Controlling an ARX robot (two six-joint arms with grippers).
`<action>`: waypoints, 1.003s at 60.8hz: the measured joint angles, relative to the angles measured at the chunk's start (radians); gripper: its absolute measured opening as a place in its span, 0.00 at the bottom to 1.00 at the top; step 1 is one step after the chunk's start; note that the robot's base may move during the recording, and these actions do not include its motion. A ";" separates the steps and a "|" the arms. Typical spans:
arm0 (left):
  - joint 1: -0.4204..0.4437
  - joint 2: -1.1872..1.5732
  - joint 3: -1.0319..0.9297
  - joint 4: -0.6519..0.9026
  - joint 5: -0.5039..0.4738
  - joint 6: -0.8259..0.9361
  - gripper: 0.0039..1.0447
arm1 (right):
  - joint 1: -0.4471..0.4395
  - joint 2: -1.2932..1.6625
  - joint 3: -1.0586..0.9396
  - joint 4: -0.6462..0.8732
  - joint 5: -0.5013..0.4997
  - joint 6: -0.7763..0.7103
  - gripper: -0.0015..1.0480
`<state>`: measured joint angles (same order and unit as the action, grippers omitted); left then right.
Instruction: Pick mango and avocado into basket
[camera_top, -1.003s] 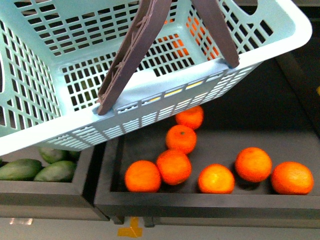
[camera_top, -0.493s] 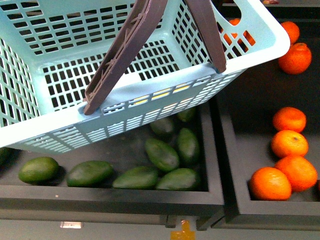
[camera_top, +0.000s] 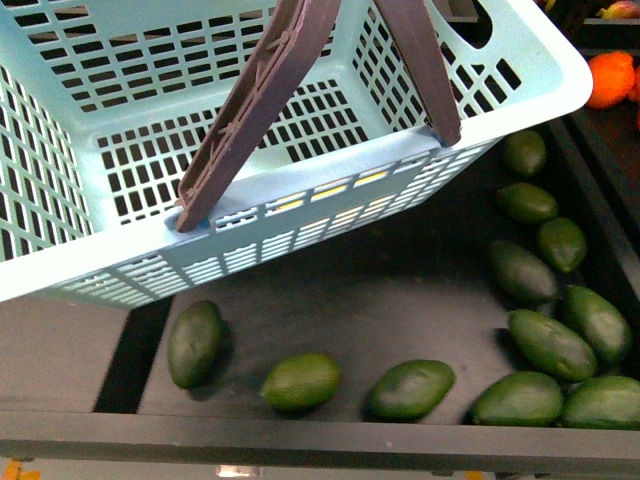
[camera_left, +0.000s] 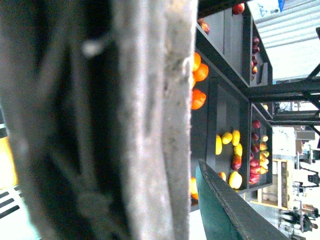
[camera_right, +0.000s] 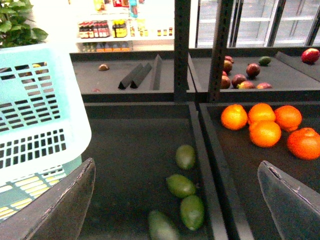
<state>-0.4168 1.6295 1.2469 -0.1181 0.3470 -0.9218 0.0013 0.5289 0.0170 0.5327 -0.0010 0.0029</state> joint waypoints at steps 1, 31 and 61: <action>0.000 0.000 0.000 0.000 -0.001 0.001 0.27 | 0.000 0.000 0.000 0.000 0.000 0.000 0.92; 0.017 0.001 0.000 0.000 -0.019 0.009 0.27 | 0.000 0.001 0.000 0.000 -0.003 0.000 0.92; 0.000 0.003 0.000 0.000 0.016 0.002 0.27 | -0.537 0.824 0.270 0.106 -0.251 -0.153 0.92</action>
<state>-0.4168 1.6325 1.2469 -0.1181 0.3626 -0.9203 -0.5354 1.3525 0.2874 0.6392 -0.2520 -0.1497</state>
